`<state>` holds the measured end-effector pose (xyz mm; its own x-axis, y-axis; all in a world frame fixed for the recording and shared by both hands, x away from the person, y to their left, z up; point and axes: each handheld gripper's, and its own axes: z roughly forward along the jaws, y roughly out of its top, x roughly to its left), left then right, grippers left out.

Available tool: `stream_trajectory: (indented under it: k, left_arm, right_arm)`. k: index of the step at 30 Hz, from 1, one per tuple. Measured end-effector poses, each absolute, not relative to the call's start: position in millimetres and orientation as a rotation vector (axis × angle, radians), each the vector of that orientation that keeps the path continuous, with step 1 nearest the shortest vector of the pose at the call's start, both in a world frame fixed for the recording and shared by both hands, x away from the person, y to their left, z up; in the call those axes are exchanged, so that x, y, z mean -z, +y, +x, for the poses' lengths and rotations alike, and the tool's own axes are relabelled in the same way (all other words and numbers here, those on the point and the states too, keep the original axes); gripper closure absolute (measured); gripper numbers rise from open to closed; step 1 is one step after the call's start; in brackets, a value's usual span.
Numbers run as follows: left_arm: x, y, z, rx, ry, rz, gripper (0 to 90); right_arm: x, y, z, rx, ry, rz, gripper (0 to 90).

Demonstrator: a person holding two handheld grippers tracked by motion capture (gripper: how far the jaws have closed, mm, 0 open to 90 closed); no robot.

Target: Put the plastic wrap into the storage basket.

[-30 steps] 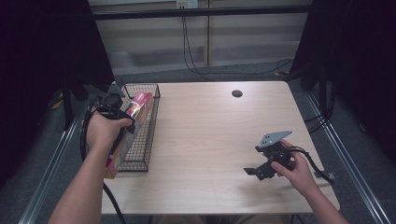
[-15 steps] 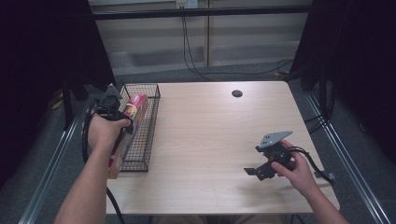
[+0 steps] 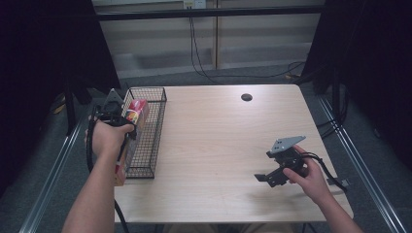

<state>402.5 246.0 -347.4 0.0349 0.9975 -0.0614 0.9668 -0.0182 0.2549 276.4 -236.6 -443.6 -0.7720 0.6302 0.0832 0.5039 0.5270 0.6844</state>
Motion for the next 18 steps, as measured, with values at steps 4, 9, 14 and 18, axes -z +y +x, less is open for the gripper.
stream_trajectory:
  k: [4,9,14,18]
  left_arm:
    - [350,248,404,-0.199,2.041,2.070,43.6]
    - [358,246,405,-0.190,2.080,2.047,43.5]
    - [367,246,405,-0.168,2.100,2.043,43.5]
    - [371,246,405,-0.168,2.106,2.040,43.4]
  right_arm:
    - [444,-236,276,-1.061,2.591,0.976,3.4]
    - [445,-234,277,-1.058,2.598,0.974,3.4]
    - [445,-233,277,-1.070,2.602,0.964,3.4]
    - [445,-232,278,-1.072,2.599,0.961,3.4]
